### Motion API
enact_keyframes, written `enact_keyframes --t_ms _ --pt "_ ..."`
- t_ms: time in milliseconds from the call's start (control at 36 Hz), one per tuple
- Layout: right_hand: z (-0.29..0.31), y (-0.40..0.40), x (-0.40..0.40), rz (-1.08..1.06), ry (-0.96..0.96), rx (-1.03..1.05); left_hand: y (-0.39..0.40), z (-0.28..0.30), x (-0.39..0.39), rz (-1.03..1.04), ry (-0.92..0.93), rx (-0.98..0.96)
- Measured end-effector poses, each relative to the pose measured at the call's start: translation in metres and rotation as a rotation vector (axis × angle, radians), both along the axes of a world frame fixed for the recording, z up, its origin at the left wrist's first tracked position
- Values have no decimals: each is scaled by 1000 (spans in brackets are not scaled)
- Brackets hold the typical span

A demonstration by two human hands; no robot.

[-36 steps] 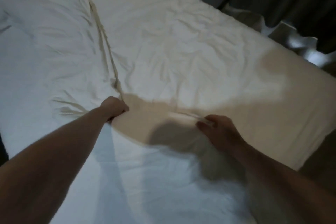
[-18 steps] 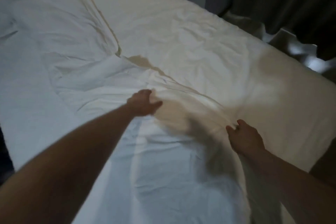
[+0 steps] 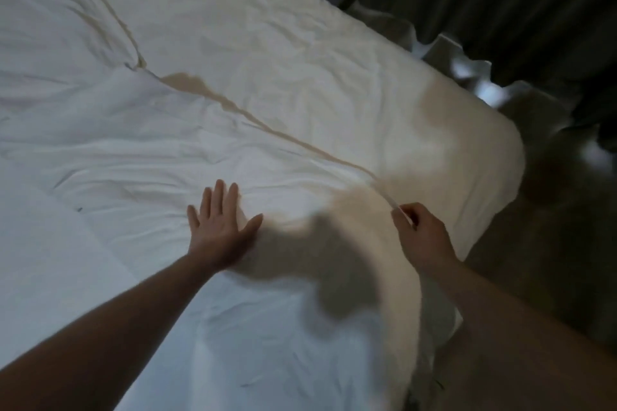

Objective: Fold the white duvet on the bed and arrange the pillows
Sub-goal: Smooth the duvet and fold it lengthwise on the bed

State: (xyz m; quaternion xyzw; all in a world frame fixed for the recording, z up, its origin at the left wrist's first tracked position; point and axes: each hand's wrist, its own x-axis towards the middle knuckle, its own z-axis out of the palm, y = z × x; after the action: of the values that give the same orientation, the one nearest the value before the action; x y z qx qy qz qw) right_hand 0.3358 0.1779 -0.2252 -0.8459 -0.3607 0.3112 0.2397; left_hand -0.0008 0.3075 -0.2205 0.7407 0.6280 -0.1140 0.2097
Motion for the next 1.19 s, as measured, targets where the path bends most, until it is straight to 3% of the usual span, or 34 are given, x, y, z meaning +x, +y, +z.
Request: enact_keyframes --t_ms 83,222,361,500,611,861,944,1028,1111,1194 --pt "1 -44 17 -37 -52 11 -39 -1 12 14 -9 -37" --pt "-21 -124 42 -254 138 -191 -104 -7 42 4 26 -51" --pt "-41 -183 60 -122 267 -214 -144 -12 69 14 77 -86" --pt "-30 -183 65 72 262 -88 -167 -11 90 19 111 -104" --pt "-31 -185 93 217 201 -170 -180 -4 98 17 125 -118" --pt "-18 -180 126 28 4 -95 -203 9 99 -61 173 -155" --pt "-14 -184 110 -56 58 -143 -209 9 95 -41 133 -136" --pt "-16 -205 77 -135 120 -218 -216 13 84 156 31 -13" --pt "-30 -240 32 -206 157 -265 -226 19 67 581 -97 244" --pt "-45 -272 -14 -242 380 -352 -240 16 41 968 -139 169"
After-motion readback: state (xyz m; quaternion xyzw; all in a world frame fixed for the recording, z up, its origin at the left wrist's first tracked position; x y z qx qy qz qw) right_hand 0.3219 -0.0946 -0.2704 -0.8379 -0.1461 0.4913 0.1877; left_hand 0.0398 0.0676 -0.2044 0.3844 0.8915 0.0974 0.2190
